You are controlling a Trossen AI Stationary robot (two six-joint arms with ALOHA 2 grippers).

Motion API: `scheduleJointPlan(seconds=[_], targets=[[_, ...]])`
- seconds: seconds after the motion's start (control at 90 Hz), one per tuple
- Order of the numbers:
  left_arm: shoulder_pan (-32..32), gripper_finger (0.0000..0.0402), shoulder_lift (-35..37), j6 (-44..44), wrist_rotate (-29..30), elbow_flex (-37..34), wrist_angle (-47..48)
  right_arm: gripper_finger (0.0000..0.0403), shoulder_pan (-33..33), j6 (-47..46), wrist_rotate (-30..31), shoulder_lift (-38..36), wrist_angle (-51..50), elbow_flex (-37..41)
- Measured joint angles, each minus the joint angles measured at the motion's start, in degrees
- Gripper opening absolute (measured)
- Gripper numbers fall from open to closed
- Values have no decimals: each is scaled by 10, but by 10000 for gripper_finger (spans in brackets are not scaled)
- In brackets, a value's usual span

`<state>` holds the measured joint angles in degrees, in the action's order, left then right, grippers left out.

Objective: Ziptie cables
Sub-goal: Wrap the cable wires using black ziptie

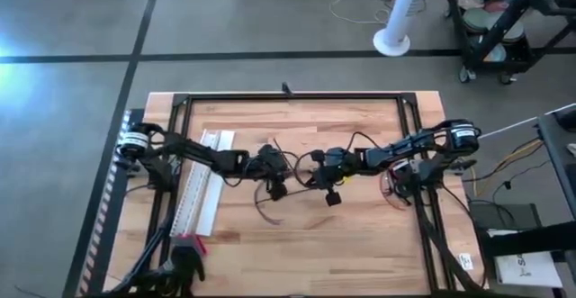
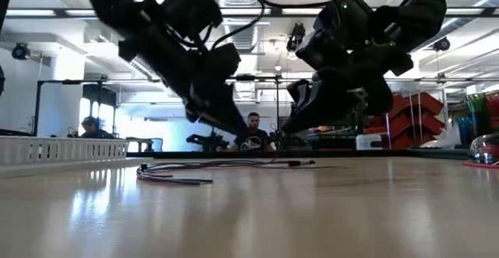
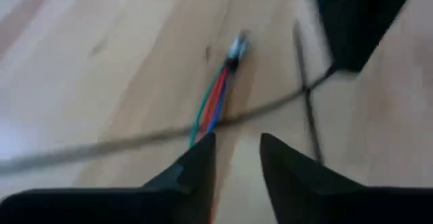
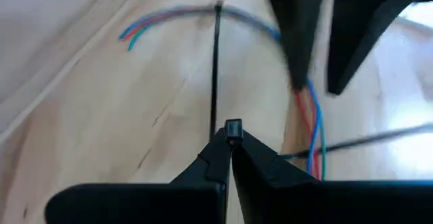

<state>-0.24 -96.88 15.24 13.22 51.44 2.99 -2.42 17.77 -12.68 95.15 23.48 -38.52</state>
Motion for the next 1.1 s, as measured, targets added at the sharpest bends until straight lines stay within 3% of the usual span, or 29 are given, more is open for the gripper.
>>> scheduleJointPlan(seconds=[0.133,0.289,0.478,0.611,0.856,1.1], targets=[[30,162,14,8,66,20,60,0,0,-3,7,0,-1,0],[90,191,16,54,6,-27,-51,0,0,-18,8,0,0,0],[172,217,17,204,9,-110,-162,0,0,-37,22,0,16,0],[193,233,13,242,3,-134,-222,0,0,-36,27,0,23,0],[206,244,-29,331,-8,-95,-173,0,0,-47,28,0,37,1],[210,229,-81,363,-15,-26,-147,0,0,-48,37,0,39,-2]])
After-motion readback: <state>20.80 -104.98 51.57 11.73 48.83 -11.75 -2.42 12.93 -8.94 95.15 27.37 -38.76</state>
